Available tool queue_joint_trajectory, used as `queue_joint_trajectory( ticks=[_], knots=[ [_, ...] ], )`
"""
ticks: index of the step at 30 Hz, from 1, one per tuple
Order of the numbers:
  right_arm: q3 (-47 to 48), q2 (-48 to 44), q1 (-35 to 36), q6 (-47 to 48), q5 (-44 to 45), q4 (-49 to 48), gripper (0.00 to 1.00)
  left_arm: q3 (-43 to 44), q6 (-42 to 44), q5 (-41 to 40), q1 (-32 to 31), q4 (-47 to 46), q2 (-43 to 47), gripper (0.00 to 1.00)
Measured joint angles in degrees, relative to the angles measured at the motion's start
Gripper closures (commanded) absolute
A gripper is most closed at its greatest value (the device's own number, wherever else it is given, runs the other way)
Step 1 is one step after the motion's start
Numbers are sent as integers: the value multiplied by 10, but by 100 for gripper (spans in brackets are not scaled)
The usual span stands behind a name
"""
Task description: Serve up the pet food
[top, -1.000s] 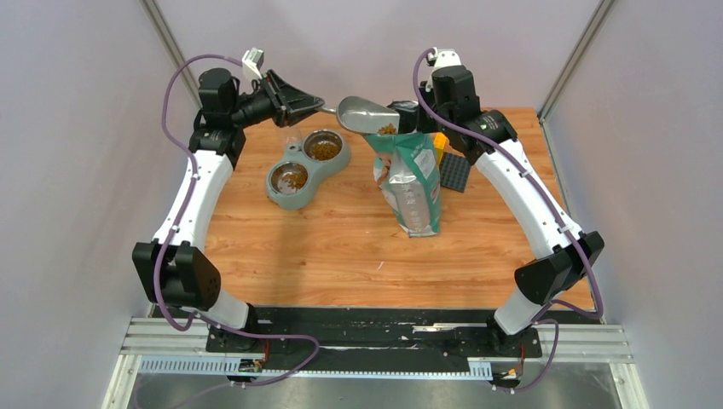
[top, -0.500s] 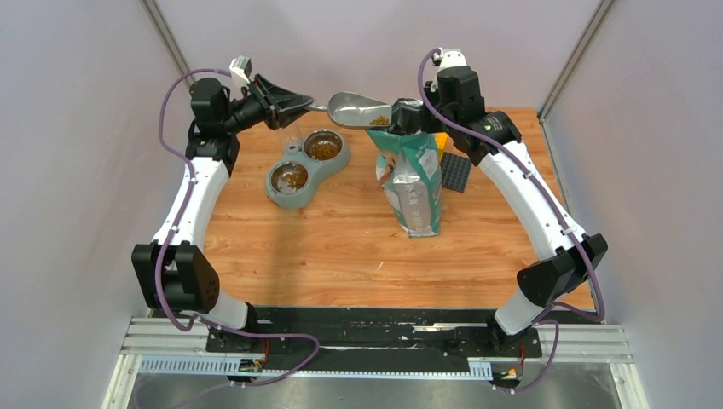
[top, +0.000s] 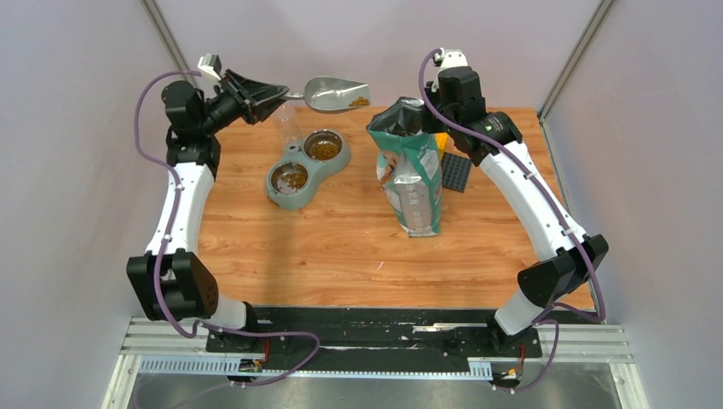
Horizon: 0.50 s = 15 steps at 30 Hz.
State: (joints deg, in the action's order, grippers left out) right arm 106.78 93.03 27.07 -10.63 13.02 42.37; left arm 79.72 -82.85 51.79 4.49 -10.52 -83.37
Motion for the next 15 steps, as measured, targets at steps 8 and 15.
queue_joint_trajectory(
  ticks=[8, 15],
  knots=[
    [0, 0, 0, 0, 0, 0, 100, -57, -7, 3, 69, -15, 59, 100],
    [0, 0, -3, 0, -1, 0, 100, -155, 30, 10, 156, 9, 110, 100]
  ],
)
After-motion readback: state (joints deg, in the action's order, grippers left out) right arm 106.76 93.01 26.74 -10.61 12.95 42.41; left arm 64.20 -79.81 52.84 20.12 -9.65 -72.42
